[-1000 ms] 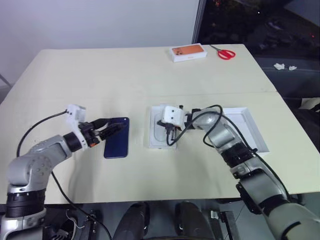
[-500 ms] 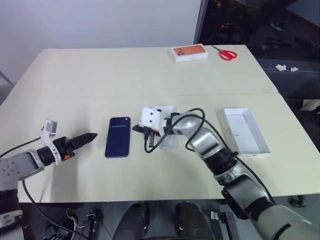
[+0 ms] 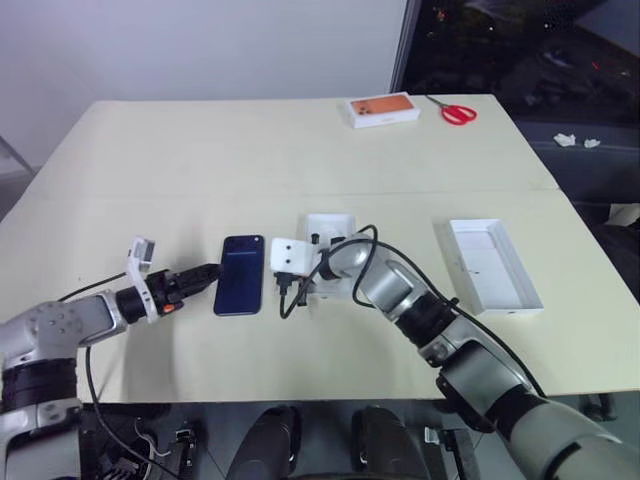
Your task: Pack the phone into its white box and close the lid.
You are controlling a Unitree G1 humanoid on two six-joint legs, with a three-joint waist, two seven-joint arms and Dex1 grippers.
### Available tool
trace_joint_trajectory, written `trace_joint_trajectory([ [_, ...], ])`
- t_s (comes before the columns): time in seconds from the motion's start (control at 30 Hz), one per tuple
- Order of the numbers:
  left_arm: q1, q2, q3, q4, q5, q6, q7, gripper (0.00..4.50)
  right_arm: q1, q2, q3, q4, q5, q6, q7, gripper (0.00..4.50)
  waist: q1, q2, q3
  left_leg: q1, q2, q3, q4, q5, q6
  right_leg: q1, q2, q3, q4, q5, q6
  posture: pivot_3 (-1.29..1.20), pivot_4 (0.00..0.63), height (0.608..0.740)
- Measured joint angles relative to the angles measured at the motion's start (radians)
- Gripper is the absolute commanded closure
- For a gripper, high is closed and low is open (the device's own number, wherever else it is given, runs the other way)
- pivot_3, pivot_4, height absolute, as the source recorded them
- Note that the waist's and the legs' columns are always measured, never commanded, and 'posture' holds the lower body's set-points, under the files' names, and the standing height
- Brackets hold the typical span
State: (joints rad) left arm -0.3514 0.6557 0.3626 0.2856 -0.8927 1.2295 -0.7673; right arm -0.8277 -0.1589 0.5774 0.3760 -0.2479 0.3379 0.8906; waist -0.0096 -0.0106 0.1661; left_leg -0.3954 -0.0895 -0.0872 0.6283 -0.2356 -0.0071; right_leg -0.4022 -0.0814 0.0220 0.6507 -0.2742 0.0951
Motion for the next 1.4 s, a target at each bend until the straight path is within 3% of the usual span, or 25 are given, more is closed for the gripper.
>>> trace_joint_trajectory([
  [0.43, -0.075, -0.079, -0.019, 0.013, 0.047, 0.036, 0.036, 0.00, -0.037, 0.021, -0.006, 0.071, -0.014, -0.008, -0.018, 4.47, 0.003, 0.006, -0.004, 0.004, -0.001, -0.001, 0.000, -0.001, 0.001, 0.006, -0.001, 0.000, -0.001, 0.000, 0.000, 0.00, 0.150, 0.740],
  [0.73, -0.095, -0.128, 0.038, 0.005, 0.045, 0.098, 0.086, 0.00, -0.037, 0.014, -0.028, 0.078, -0.016, -0.006, -0.017, 4.47, 0.002, 0.007, -0.004, 0.004, -0.001, -0.001, 0.000, -0.001, 0.001, 0.006, -0.001, 0.000, -0.002, 0.000, 0.000, 0.00, 0.150, 0.740],
  [1.13, -0.118, -0.096, 0.021, -0.098, 0.064, 0.217, 0.190, 0.00, -0.036, 0.016, -0.031, 0.078, -0.020, -0.016, -0.016, 4.47, -0.010, 0.006, -0.004, 0.004, 0.000, -0.001, -0.002, -0.001, 0.001, 0.004, 0.000, 0.000, -0.003, 0.000, 0.000, 0.00, 0.150, 0.740],
  [1.4, -0.154, -0.236, 0.128, -0.100, 0.079, 0.252, 0.320, 0.00, -0.036, -0.002, -0.047, 0.091, -0.024, -0.017, -0.020, 4.47, 0.004, 0.007, -0.005, 0.005, -0.001, -0.002, -0.001, -0.001, 0.000, 0.007, 0.000, -0.001, -0.002, 0.000, 0.000, 0.00, 0.150, 0.740],
])
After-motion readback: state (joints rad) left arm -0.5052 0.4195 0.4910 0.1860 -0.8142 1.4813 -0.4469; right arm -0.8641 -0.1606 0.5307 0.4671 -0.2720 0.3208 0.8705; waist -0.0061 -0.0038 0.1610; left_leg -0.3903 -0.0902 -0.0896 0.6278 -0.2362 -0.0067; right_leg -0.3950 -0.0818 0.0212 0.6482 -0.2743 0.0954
